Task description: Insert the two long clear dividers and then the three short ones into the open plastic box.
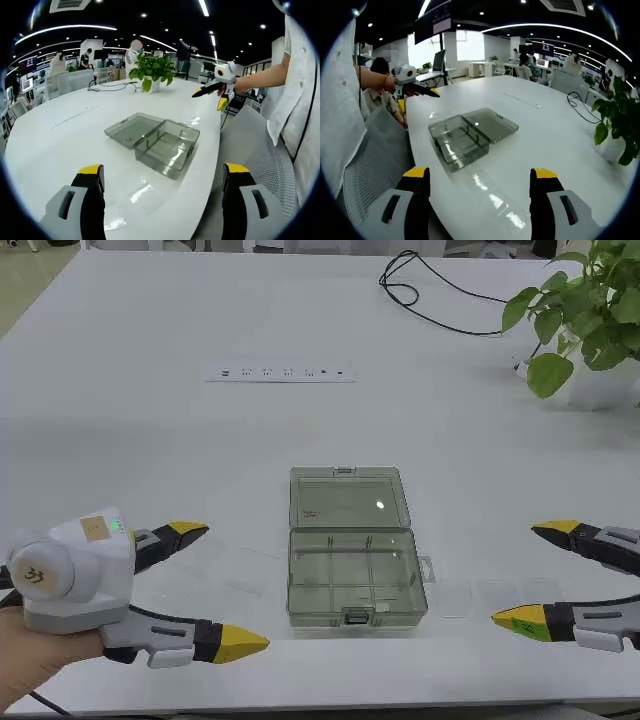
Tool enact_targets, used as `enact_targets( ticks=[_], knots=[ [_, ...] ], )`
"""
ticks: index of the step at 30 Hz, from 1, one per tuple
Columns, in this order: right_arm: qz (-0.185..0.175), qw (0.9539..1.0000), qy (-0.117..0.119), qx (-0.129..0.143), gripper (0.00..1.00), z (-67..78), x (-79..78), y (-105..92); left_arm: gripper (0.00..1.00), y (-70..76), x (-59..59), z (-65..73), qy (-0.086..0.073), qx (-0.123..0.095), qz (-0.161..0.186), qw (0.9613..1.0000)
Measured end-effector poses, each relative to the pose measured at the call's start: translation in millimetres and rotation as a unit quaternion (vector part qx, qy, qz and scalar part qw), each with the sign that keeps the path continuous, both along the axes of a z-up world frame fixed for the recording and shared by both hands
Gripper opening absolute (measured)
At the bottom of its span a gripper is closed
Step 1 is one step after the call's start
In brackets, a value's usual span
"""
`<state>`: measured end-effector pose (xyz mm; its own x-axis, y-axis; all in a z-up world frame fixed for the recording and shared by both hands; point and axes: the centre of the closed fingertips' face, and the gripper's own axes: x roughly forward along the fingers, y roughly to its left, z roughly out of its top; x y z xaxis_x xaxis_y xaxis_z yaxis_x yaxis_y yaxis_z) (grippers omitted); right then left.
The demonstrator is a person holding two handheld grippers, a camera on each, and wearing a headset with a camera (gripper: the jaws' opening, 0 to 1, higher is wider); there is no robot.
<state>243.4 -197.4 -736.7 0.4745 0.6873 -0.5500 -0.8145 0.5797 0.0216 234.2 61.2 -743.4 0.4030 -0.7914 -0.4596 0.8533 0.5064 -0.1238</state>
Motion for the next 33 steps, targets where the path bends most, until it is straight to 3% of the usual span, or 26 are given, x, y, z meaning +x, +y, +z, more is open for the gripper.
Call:
enact_targets(
  ticks=[33],
  knots=[
    [0.003, 1.0, -0.002, 0.0, 0.82, 2.0, 0.5, 1.4, 1.0, -4.8, 0.9, 0.8, 0.003, 0.001, -0.007, 1.0]
  ],
)
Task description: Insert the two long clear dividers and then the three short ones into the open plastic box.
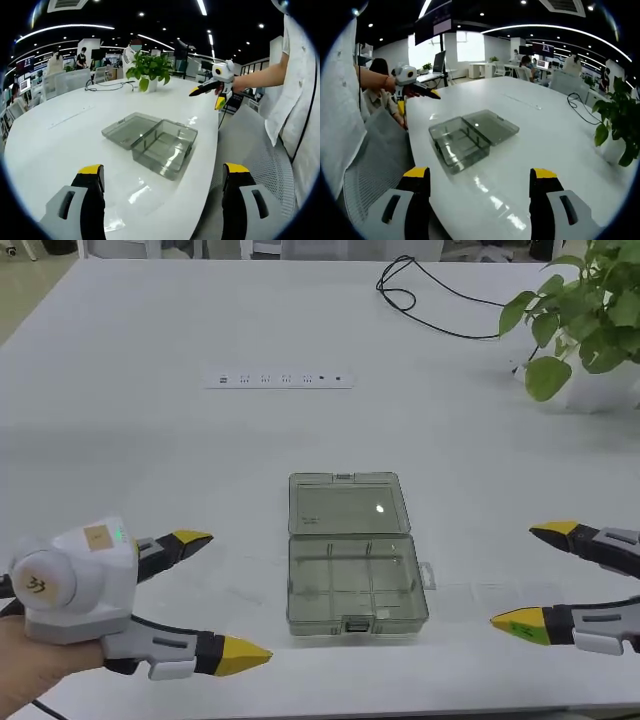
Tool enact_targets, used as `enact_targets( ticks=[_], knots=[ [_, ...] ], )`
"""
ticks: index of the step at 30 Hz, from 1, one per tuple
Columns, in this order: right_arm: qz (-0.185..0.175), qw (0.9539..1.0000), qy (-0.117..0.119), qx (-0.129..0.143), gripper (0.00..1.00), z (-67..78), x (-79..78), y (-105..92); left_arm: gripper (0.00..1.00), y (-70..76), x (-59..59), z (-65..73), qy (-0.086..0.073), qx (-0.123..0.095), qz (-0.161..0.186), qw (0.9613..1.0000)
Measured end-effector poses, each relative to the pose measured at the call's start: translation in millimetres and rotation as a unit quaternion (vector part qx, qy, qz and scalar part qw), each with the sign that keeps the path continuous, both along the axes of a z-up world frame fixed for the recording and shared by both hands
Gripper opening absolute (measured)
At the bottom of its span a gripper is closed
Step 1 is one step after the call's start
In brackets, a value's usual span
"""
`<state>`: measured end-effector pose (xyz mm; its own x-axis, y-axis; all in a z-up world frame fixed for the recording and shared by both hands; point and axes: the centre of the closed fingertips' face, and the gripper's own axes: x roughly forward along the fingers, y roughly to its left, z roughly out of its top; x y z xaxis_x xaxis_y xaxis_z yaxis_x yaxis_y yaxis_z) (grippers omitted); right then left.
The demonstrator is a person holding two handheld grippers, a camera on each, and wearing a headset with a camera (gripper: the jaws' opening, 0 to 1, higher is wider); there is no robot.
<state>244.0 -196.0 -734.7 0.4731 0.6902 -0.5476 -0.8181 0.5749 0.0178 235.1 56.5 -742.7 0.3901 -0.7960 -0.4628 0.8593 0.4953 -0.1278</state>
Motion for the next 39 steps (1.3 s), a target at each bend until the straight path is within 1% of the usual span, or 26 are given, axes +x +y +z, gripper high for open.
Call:
enact_targets(
  ticks=[12, 21, 27, 30, 32, 33, 34, 36, 38, 39],
  knots=[
    [-0.001, 1.0, 0.001, 0.002, 0.82, -1.5, 2.3, 0.1, 1.0, 0.5, 1.5, -2.0, 0.004, -0.001, 0.002, 1.0],
    [-0.001, 1.0, -0.001, 0.004, 0.82, -0.1, 4.3, 1.0, 1.0, 3.3, 4.1, -3.8, 0.005, -0.001, 0.006, 1.0],
    [-0.001, 1.0, 0.001, 0.005, 0.82, -0.9, 4.0, 2.0, 1.0, 6.1, 5.9, -5.0, 0.006, 0.003, 0.008, 0.9999],
    [-0.001, 1.0, 0.001, 0.006, 0.82, -1.4, 3.1, 3.0, 1.0, 10.4, 9.8, -5.1, 0.006, 0.003, 0.019, 0.9998],
    [-0.001, 1.0, 0.002, 0.006, 0.82, -2.2, 2.4, 3.3, 1.0, 13.1, 11.4, -5.3, 0.01, 0.004, 0.023, 0.9997],
    [-0.001, 1.0, 0.003, 0.007, 0.82, -2.3, 2.3, 3.4, 1.0, 14.4, 12.2, -4.9, 0.008, 0.005, 0.024, 0.9997],
    [-0.002, 1.0, 0.003, 0.008, 0.81, -2.6, 2.1, 3.5, 0.99, 16.2, 13.6, -5.0, 0.009, 0.006, 0.027, 0.9996],
    [-0.003, 0.9999, 0.004, 0.009, 0.81, -2.9, 1.5, 3.9, 0.97, 20.8, 16.2, -6.1, 0.016, 0.007, 0.036, 0.9992],
    [-0.004, 0.9999, 0.005, 0.01, 0.81, -3.0, 0.9, 4.6, 0.97, 26.0, 20.9, -7.3, 0.013, 0.011, 0.049, 0.9987],
    [-0.004, 0.9999, 0.005, 0.01, 0.81, -3.2, 0.6, 4.8, 0.97, 28.1, 22.1, -7.9, 0.015, 0.012, 0.053, 0.9984]
  ],
)
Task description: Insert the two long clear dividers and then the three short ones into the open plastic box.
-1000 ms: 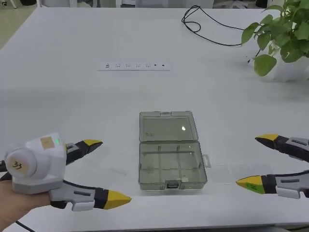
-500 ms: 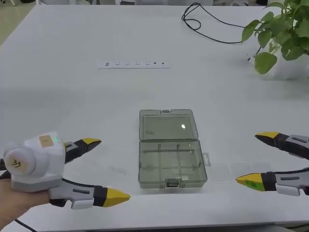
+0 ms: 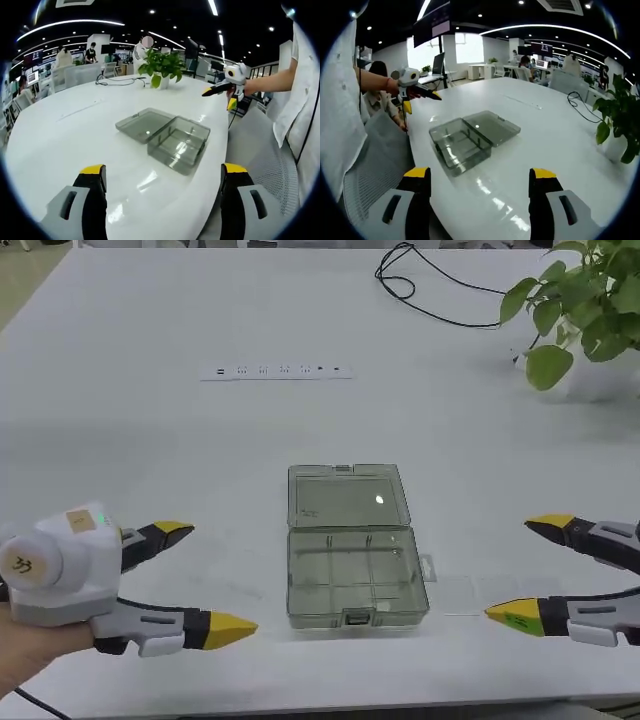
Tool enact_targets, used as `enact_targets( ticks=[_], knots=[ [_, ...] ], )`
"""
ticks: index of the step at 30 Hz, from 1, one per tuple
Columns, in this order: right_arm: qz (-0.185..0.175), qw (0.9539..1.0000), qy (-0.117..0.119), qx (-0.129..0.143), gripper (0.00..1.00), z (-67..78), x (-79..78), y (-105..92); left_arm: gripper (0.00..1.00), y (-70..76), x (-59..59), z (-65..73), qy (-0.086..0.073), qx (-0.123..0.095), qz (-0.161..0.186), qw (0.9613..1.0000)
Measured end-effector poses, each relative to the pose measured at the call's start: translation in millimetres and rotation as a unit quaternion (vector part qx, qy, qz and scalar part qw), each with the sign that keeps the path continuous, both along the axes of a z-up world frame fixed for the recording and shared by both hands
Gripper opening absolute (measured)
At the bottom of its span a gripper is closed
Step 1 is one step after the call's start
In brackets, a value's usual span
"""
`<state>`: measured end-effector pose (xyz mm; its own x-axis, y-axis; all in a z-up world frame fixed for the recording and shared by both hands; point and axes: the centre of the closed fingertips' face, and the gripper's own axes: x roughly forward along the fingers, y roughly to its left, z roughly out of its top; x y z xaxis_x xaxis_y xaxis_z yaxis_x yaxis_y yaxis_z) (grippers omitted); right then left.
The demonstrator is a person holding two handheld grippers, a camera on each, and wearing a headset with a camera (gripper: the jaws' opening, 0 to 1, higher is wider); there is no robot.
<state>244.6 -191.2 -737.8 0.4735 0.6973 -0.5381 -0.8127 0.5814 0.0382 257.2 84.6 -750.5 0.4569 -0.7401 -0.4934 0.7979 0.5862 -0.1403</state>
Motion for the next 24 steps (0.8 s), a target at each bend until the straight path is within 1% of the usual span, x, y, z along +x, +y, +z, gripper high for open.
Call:
enact_targets(
  ticks=[2, 4, 5, 6, 7, 8, 9, 11, 12, 13, 14, 15, 16, 18, 19, 20, 21, 22, 23, 24],
  knots=[
    [0.0, 1.0, 0.0, 0.0, 0.81, -0.4, -0.6, 0.2, 0.95, 5.3, 3.2, -0.9, 0.006, 0.0, 0.011, 0.9999],
    [0.0, 1.0, 0.001, 0.001, 0.81, -0.4, -0.9, 0.1, 0.93, 9.3, 5.5, -2.2, 0.007, 0.005, 0.017, 0.9998],
    [-0.001, 1.0, 0.0, 0.001, 0.81, -0.3, -0.8, 0.0, 0.92, 12.1, 6.9, -3.3, 0.011, 0.007, 0.023, 0.9996],
    [-0.001, 1.0, 0.0, 0.001, 0.81, -0.2, -0.7, -0.2, 0.91, 15.9, 7.7, -6.0, 0.023, 0.011, 0.032, 0.9992],
    [-0.002, 1.0, 0.0, 0.001, 0.81, -0.2, -0.7, -0.4, 0.9, 16.9, 8.0, -6.7, 0.026, 0.012, 0.034, 0.999],
    [-0.002, 1.0, 0.0, 0.001, 0.81, -0.2, -0.6, -0.5, 0.89, 18.6, 9.9, -7.2, 0.022, 0.012, 0.035, 0.9991],
    [-0.003, 1.0, 0.001, 0.002, 0.81, -0.2, -0.5, -0.6, 0.88, 20.4, 10.9, -8.0, 0.023, 0.014, 0.038, 0.9989],
    [-0.003, 1.0, 0.0, 0.002, 0.81, 0.5, -0.2, -0.1, 0.86, 24.8, 12.0, -11.5, 0.036, 0.018, 0.051, 0.9979],
    [-0.003, 1.0, 0.0, 0.003, 0.81, 0.7, 0.0, 0.1, 0.85, 26.5, 13.7, -12.1, 0.036, 0.017, 0.053, 0.9978],
    [-0.003, 1.0, -0.001, 0.003, 0.81, 1.0, 0.1, 0.3, 0.83, 27.4, 14.5, -11.9, 0.032, 0.018, 0.054, 0.9979],
    [-0.003, 1.0, -0.001, 0.003, 0.81, 1.2, 0.3, 0.5, 0.82, 28.6, 15.0, -12.8, 0.033, 0.02, 0.056, 0.9977],
    [-0.004, 1.0, 0.0, 0.004, 0.81, 1.4, 0.6, 0.7, 0.82, 31.3, 15.6, -16.0, 0.043, 0.024, 0.063, 0.9968],
    [-0.004, 1.0, 0.0, 0.004, 0.81, 1.6, 0.6, 1.1, 0.81, 32.9, 15.7, -18.2, 0.05, 0.027, 0.067, 0.9961],
    [-0.003, 1.0, -0.001, 0.005, 0.8, 2.1, 0.9, 1.7, 0.79, 38.4, 15.7, -24.7, 0.066, 0.04, 0.078, 0.994],
    [-0.004, 1.0, -0.001, 0.006, 0.8, 2.1, 0.8, 1.9, 0.79, 40.6, 15.8, -27.4, 0.076, 0.041, 0.085, 0.9926],
    [-0.004, 1.0, -0.001, 0.006, 0.8, 2.2, 0.9, 2.1, 0.78, 41.9, 16.6, -28.6, 0.079, 0.042, 0.088, 0.9921],
    [-0.004, 1.0, -0.001, 0.007, 0.8, 2.3, 1.0, 2.3, 0.76, 44.3, 17.3, -30.7, 0.079, 0.049, 0.091, 0.9915],
    [-0.004, 1.0, -0.001, 0.007, 0.8, 2.3, 1.2, 2.4, 0.74, 45.6, 17.1, -32.1, 0.084, 0.051, 0.093, 0.9908],
    [-0.005, 1.0, -0.001, 0.008, 0.8, 2.3, 1.0, 2.5, 0.73, 47.3, 16.3, -34.9, 0.098, 0.053, 0.1, 0.9887],
    [-0.005, 1.0, -0.001, 0.008, 0.8, 2.4, 1.0, 2.7, 0.72, 49.1, 16.2, -36.9, 0.104, 0.057, 0.103, 0.9876]
  ],
)
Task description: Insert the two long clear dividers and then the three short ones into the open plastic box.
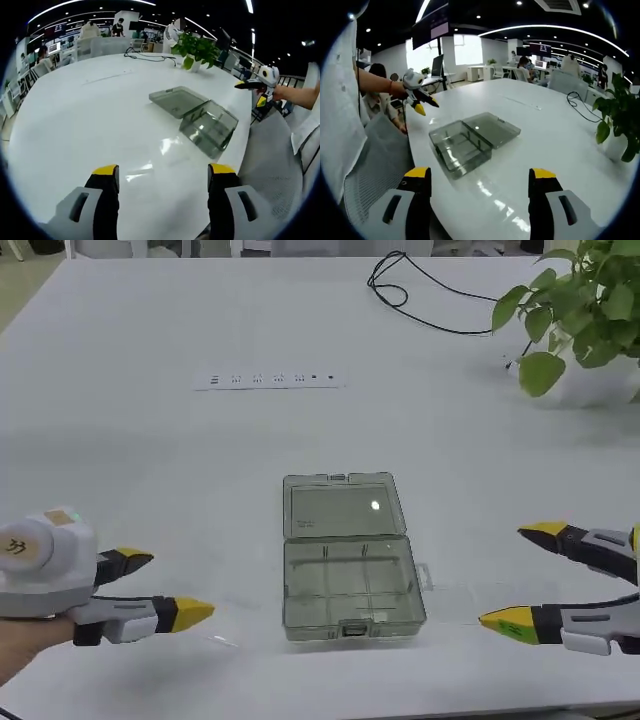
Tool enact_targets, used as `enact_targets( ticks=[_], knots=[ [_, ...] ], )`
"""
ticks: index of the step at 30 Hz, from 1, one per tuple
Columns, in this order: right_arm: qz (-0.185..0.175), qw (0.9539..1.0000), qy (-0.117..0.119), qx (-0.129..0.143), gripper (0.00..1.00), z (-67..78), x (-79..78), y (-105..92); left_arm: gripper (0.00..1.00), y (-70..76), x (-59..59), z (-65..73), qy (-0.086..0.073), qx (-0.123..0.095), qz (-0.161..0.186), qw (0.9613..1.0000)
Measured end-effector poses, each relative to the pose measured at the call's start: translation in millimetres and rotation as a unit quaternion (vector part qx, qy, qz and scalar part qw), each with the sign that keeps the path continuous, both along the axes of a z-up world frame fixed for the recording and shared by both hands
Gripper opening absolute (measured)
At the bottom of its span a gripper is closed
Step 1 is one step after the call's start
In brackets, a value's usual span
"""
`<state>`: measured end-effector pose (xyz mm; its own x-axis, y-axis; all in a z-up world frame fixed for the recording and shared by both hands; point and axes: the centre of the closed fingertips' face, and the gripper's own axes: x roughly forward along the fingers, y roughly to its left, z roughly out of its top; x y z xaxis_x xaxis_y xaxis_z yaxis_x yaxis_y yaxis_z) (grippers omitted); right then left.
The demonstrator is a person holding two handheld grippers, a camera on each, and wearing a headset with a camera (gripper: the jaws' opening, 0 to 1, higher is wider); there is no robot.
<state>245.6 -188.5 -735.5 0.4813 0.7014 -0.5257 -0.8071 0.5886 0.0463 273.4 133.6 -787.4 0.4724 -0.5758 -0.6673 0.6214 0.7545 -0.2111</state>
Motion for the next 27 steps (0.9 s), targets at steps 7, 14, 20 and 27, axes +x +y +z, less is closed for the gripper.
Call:
enact_targets(
  ticks=[7, 14, 20, 27],
  knots=[
    [-0.001, 1.0, 0.002, 0.002, 0.8, -0.5, -0.8, 0.9, 0.66, 6.1, 3.0, -10.0, 0.019, 0.015, 0.012, 0.9996],
    [-0.002, 1.0, 0.004, 0.006, 0.8, -1.6, -0.4, 1.4, 0.61, 11.7, 2.3, -20.4, 0.043, 0.039, 0.022, 0.9981],
    [-0.003, 1.0, 0.005, 0.007, 0.8, -3.1, -0.8, 3.1, 0.56, 17.1, 4.5, -29.6, 0.059, 0.06, 0.033, 0.9959],
    [-0.004, 0.9999, 0.006, 0.01, 0.8, -4.0, -1.4, 4.1, 0.5, 21.8, 2.2, -39.6, 0.078, 0.086, 0.038, 0.9925]
  ],
)
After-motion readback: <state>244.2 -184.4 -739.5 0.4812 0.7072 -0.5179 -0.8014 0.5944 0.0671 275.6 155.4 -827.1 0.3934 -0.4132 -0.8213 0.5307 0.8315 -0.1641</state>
